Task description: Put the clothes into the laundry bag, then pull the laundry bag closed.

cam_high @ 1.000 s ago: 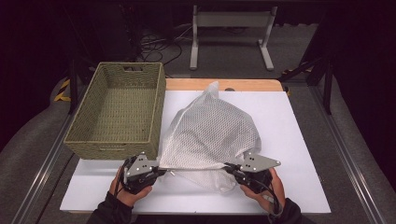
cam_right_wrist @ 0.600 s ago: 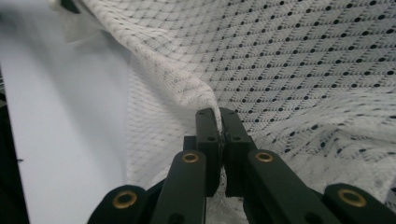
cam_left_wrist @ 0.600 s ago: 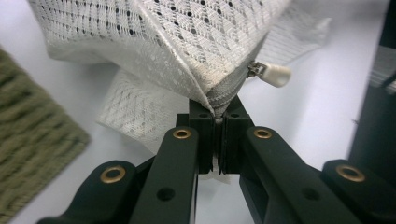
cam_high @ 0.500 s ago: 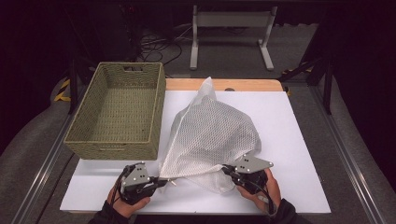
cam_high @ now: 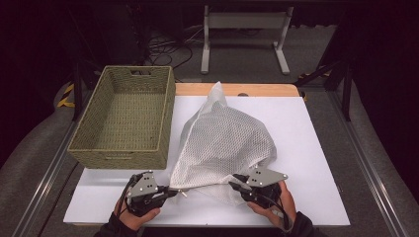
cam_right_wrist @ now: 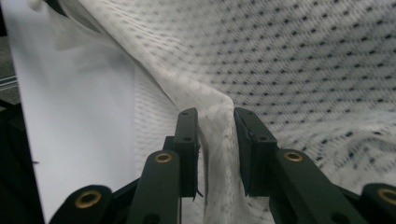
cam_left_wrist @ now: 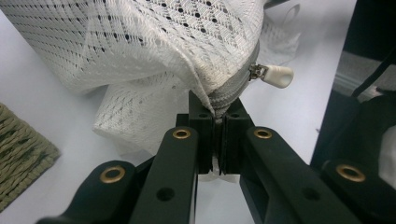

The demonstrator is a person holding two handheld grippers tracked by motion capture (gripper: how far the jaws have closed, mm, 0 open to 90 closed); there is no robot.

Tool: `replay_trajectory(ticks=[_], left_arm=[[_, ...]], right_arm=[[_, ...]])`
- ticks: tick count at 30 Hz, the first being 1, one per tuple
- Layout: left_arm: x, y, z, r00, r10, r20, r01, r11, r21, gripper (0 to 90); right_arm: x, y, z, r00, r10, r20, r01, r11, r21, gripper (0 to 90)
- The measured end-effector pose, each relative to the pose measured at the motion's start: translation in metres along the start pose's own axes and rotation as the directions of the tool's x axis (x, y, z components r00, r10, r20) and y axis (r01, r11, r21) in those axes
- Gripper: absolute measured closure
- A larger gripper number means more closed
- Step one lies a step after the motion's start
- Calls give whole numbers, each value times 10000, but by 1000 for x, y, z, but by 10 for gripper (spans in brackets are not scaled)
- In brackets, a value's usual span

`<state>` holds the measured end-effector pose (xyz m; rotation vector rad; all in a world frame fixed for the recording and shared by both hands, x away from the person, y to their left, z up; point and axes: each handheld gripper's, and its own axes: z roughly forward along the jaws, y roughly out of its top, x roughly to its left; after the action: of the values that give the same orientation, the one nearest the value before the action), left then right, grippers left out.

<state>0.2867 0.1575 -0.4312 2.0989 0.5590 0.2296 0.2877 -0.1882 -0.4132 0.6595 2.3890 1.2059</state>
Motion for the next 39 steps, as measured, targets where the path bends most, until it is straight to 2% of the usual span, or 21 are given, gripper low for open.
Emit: replay_trajectory(ticks=[4, 7, 8, 9, 11, 13, 16, 18, 20, 23, 24, 26, 29, 30, 35, 37, 39], left_arm=[[-2, 1, 3, 9999, 113, 19, -113, 9999, 119, 860], [-4, 1, 7, 9999, 134, 99, -136, 9998, 158, 859], [-4, 1, 7, 9999, 134, 99, -136, 9998, 158, 860], [-4, 2, 8, 9999, 87, 130, -90, 9998, 185, 860], [-4, 3, 10, 9997, 183, 157, -187, 9996, 215, 860], [-5, 3, 12, 9996, 228, 155, -232, 9994, 266, 859], [-6, 3, 14, 9993, 363, 78, -365, 9987, 356, 858], [-7, 3, 16, 9990, 432, 77, -435, 9981, 433, 857], [-8, 4, 18, 9985, 549, 41, -551, 9971, 520, 857], [-10, 5, 21, 9981, 616, 44, -617, 9965, 560, 857], [-10, 6, 23, 9977, 664, 96, -669, 9961, 580, 857], [-12, 6, 26, 9960, 891, -40, -886, 9930, 775, 856], [-14, 5, 27, 9952, 979, -68, -969, 9914, 877, 855], [-16, 5, 28, 9931, 1156, -218, -1129, 9888, 974, 855], [-17, 6, 29, 9953, 966, 60, -968, 9919, 826, 855], [-18, 6, 30, 9945, 1043, 59, -1044, 9906, 879, 855], [-18, 6, 31, 9927, 1208, 30, -1205, 9881, 953, 855]], right_arm=[[10, 9, -12, 9994, -316, 145, 322, 9985, -450, 723], [21, 19, -20, 9980, -521, -365, 483, 9941, -974, 770], [26, 23, -19, 9962, -580, -646, 514, 9936, -1002, 775], [26, 23, -19, 9962, -580, -646, 514, 9936, -1002, 775], [40, 27, -6, 9863, -738, -1476, 641, 9955, -696, 770], [48, 28, 10, 9809, -859, -1746, 817, 9962, -313, 752], [52, 27, 37, 9777, -534, -2030, 600, 9978, 265, 715], [52, 27, 48, 9727, -355, -2293, 492, 9973, 541, 691], [53, 28, 56, 9685, -147, -2487, 295, 9980, 558, 672], [54, 30, 59, 9683, -161, -2494, 306, 9981, 542, 672], [55, 31, 60, 9659, -43, -2587, 174, 9987, 485, 679], [56, 32, 62, 9656, -26, -2600, 164, 9986, 508, 691], [57, 33, 61, 9626, -34, -2710, 157, 9989, 431, 709], [57, 33, 60, 9636, -63, -2674, 177, 9990, 400, 708], [56, 33, 61, 9633, 136, -2682, 6, 9986, 527, 768], [55, 31, 63, 9659, 191, -2583, -55, 9986, 535, 817], [53, 31, 64, 9645, 275, -2626, -134, 9984, 555, 835]])
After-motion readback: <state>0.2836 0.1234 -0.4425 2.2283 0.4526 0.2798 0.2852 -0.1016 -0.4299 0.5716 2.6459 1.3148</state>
